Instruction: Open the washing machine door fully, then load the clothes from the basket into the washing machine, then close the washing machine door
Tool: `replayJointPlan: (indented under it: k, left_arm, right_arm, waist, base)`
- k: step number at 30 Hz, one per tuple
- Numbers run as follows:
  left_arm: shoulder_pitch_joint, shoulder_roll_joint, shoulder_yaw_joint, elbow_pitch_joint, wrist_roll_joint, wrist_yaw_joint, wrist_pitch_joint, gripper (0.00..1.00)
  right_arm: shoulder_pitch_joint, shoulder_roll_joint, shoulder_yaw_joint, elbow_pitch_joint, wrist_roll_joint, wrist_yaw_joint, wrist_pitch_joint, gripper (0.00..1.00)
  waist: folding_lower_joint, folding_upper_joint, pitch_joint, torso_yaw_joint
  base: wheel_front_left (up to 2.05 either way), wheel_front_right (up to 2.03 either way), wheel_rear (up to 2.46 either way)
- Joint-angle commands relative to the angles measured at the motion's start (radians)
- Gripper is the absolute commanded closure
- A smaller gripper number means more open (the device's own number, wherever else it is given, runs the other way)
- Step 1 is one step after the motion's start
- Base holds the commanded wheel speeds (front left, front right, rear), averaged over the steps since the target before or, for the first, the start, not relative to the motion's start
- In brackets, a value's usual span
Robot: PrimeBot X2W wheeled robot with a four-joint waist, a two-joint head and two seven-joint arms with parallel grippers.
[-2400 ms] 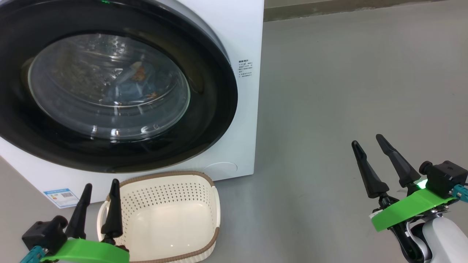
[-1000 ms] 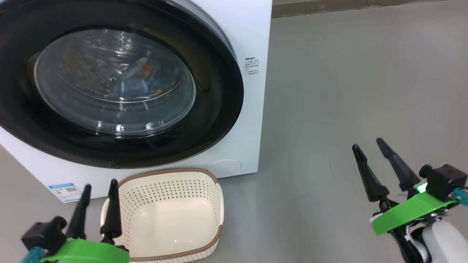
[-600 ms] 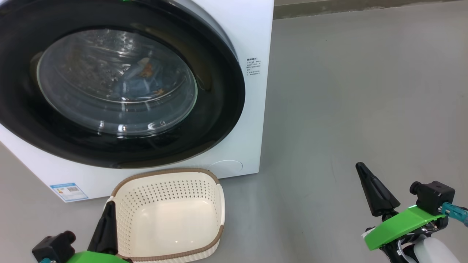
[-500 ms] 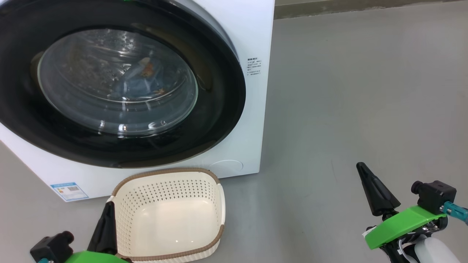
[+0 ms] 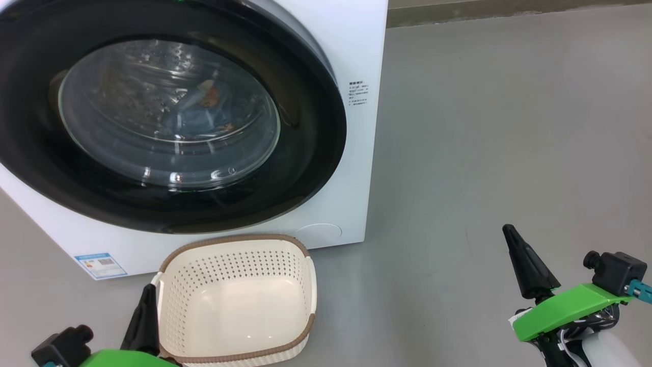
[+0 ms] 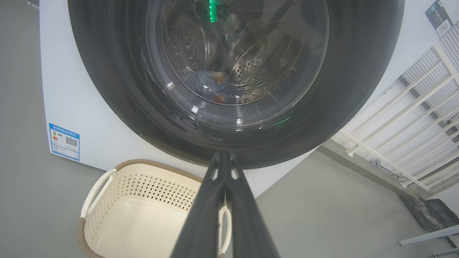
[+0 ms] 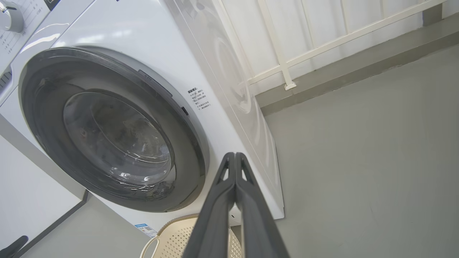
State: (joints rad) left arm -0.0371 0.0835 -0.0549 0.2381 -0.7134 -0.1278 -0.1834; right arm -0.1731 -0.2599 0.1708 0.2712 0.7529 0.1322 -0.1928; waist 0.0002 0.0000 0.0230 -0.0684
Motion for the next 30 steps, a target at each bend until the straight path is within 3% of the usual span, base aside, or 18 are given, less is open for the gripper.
replayJointPlan:
  k: [1, 30]
  left_arm:
    - [-0.035, 0.010, 0.021, -0.018, -0.028, -0.001, 0.008, 1.00]
    - [-0.045, -0.002, 0.063, -0.011, -0.275, -0.001, 0.091, 1.00]
  right_arm:
    - [-0.011, -0.007, -0.016, -0.024, 0.030, 0.000, 0.010, 1.00]
    - [0.011, 0.051, -0.087, -0.025, 0.271, -0.001, 0.090, 1.00]
  waist:
    - [-0.0001, 0.0000, 0.000, 0.001]
    - [-0.0001, 0.0000, -0.006, 0.021]
  base:
    - [0.00, 0.00, 0.00]
    - [0.00, 0.00, 0.00]
